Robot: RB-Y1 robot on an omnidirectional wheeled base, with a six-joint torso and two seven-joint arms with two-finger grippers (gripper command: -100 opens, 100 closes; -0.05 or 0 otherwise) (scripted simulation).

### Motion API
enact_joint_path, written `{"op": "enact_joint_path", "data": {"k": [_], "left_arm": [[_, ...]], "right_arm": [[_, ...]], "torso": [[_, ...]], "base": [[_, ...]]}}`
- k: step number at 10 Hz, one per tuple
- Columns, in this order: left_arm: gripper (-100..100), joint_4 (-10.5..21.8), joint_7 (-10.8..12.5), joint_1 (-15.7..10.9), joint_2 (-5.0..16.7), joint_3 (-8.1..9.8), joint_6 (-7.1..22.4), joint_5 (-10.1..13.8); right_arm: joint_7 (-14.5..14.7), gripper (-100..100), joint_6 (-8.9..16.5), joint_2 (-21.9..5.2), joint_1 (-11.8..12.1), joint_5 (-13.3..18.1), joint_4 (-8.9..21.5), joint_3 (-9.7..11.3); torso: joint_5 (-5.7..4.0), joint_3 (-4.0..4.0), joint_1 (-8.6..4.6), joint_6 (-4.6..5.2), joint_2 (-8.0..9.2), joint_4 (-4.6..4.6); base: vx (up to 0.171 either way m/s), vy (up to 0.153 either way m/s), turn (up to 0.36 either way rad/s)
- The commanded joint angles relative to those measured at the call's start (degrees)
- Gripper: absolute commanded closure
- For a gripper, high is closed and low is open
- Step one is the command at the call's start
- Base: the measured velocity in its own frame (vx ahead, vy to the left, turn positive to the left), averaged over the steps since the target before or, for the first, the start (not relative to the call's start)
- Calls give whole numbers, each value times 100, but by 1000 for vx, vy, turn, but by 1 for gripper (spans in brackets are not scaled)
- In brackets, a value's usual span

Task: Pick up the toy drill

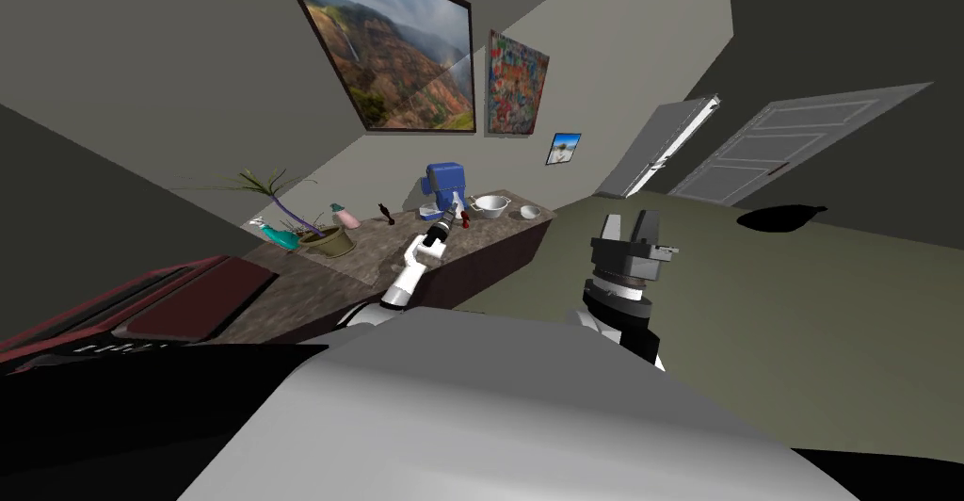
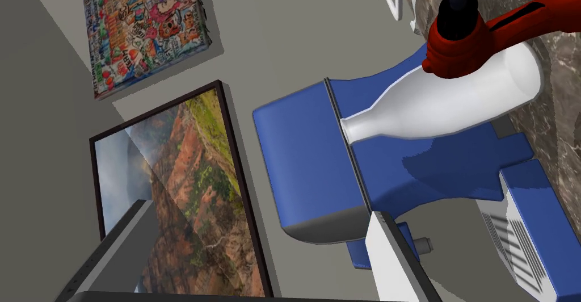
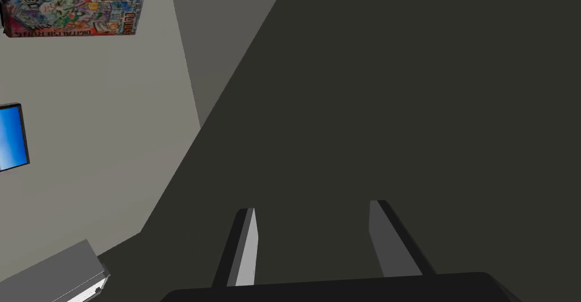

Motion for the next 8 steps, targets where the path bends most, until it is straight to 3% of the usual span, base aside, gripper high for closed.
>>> {"op": "enact_joint_path", "data": {"k": [1,3,4,5,8], "left_arm": [[-100,286,-91,-286,117,5,286,88],[-100,735,-170,-636,240,10,493,188],[-100,796,-170,-704,240,10,614,188],[-100,1044,-257,-957,366,17,795,300],[-100,1444,-350,-1271,494,28,1200,425]], "right_arm": [[0,0,0,0,0,0,0,0],[0,0,0,0,0,0,0,0],[0,0,0,0,0,0,0,0],[0,0,0,0,0,0,0,0],[0,0,0,0,0,0,0,0]], "torso": [[0,0,0,0,0,0],[1,-2,4,-2,-4,-1],[2,-3,9,3,-5,-1],[2,-3,4,-1,-6,-1],[1,-5,6,3,-9,-2]], "base": [[-56,52,-290],[-41,57,-164],[-36,50,-176],[-47,46,-261],[-34,53,-197]]}}
